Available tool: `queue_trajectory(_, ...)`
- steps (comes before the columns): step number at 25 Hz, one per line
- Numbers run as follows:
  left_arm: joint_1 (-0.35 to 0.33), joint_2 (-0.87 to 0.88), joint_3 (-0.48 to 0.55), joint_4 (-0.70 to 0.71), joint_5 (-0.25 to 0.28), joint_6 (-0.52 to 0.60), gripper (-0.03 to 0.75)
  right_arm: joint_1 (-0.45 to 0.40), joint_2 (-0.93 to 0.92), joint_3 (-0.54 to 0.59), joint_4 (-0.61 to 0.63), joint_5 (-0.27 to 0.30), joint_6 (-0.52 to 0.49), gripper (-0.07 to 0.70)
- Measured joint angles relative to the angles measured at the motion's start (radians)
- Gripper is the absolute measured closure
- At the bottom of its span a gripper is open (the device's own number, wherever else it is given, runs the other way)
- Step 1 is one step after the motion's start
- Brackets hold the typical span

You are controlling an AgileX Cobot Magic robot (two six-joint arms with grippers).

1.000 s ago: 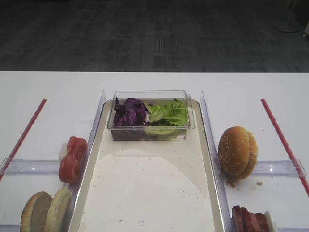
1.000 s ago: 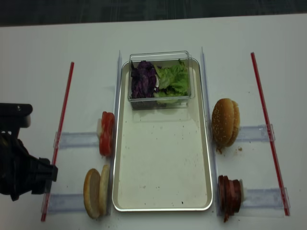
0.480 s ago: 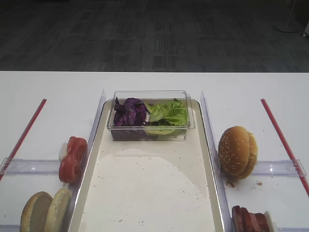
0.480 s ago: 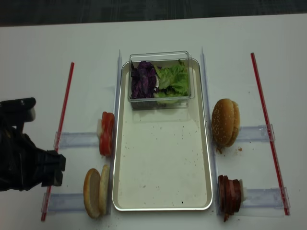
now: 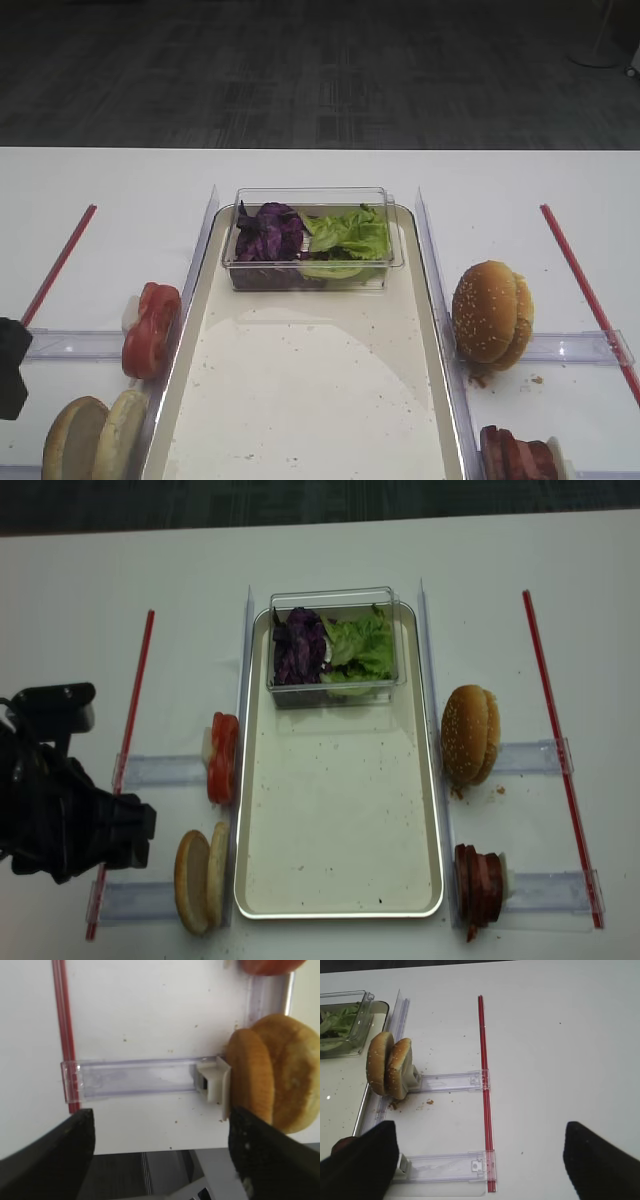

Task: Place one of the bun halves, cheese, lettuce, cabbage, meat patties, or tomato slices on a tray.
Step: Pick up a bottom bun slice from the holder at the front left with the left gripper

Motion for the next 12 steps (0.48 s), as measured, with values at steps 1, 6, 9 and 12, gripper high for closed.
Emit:
queue_trajectory(1, -0.03, 0.0, -0.013, 0.002, 0.0, -0.02, 0.207, 0.0, 0.0, 0.0, 0.0, 0.0, 0.0, -0.046)
queue_trajectory(6, -0.188, 0.002, -0.095, 0.015, 0.002, -0.134, 0.207, 0.0, 0.0, 0.0, 0.0, 0.0, 0.0, -0.046)
queue_trajectory(9, -0.292, 0.022, -0.136, 0.021, 0.004, -0.205, 0.207, 0.0, 0.0, 0.0, 0.0, 0.0, 0.0, -0.046)
queue_trajectory(12, -0.378, 0.06, -0.147, 0.023, -0.002, -0.265, 0.207, 0.0, 0.0, 0.0, 0.0, 0.0, 0.0, -0.046)
